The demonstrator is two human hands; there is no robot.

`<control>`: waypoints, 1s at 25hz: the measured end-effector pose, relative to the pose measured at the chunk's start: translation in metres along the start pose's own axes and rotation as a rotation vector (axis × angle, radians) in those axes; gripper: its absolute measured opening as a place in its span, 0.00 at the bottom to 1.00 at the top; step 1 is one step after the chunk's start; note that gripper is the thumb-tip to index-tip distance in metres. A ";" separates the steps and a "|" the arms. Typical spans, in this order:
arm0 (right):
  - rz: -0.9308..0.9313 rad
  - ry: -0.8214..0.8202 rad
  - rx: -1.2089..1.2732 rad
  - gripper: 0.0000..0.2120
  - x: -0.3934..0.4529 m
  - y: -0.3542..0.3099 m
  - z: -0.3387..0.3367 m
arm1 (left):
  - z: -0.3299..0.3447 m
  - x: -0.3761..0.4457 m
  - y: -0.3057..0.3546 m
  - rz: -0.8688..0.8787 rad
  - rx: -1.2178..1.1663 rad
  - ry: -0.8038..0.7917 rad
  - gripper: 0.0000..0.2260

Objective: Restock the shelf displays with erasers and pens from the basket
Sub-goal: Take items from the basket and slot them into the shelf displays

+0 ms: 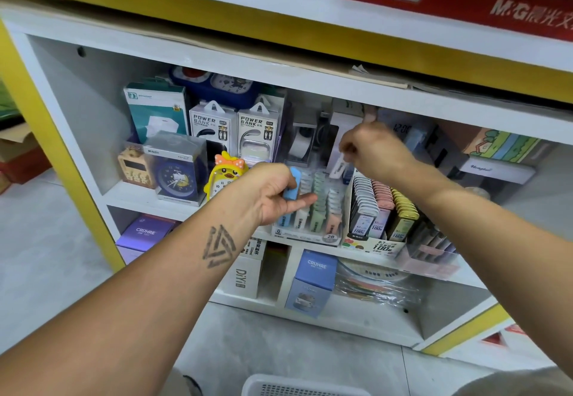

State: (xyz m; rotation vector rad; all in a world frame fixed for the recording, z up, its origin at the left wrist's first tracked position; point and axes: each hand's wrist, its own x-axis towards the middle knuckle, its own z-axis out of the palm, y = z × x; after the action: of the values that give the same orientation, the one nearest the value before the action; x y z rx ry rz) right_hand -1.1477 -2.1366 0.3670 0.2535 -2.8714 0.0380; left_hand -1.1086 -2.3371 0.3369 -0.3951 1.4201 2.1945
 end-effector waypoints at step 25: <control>0.244 -0.221 0.628 0.07 0.006 -0.039 0.024 | -0.016 -0.003 0.005 0.071 0.111 0.006 0.15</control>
State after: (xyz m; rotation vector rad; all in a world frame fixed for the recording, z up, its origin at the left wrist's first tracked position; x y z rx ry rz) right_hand -1.1522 -2.1774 0.3454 0.0149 -3.0009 1.0203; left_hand -1.1093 -2.3536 0.3354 -0.3164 1.5732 2.1583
